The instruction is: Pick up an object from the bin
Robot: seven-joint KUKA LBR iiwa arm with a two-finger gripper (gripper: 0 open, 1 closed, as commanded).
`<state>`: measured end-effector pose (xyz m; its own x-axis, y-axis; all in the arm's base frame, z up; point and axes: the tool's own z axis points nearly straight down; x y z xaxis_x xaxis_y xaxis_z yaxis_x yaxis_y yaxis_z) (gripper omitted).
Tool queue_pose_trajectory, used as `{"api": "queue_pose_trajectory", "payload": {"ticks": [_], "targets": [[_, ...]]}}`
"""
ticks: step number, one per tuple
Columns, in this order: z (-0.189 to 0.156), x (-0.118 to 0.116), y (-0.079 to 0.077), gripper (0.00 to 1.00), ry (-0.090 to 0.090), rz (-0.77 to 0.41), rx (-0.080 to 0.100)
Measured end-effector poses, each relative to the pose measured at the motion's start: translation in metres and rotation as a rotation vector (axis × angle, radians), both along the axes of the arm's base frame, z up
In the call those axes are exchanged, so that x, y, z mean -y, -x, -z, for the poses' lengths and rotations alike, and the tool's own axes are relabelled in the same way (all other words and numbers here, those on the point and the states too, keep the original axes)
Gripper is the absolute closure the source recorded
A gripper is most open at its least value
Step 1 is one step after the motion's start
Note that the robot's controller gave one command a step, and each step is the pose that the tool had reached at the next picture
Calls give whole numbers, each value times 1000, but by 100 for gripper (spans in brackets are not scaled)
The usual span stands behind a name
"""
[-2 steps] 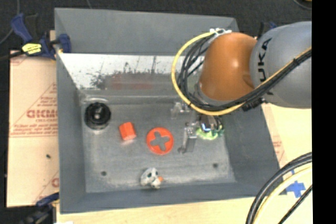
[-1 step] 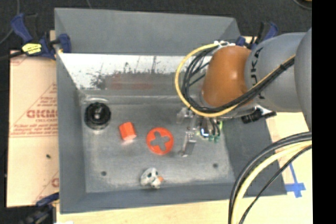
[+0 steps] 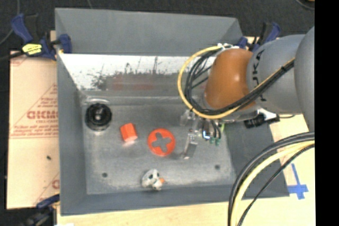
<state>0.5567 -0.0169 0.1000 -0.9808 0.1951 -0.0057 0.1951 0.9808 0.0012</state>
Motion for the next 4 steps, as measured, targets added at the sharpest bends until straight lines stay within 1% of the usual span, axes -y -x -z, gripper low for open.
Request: {"api": "queue_pose_trajectory", "payload": {"ticks": [1,2,3,4], "targets": [[17,-14,38,0,1,-181,1],[20,-15,44,0,2,-250,0],[16,-14,38,0,4,-415,4],[26,-56,-38,0,1,-282,7]]}}
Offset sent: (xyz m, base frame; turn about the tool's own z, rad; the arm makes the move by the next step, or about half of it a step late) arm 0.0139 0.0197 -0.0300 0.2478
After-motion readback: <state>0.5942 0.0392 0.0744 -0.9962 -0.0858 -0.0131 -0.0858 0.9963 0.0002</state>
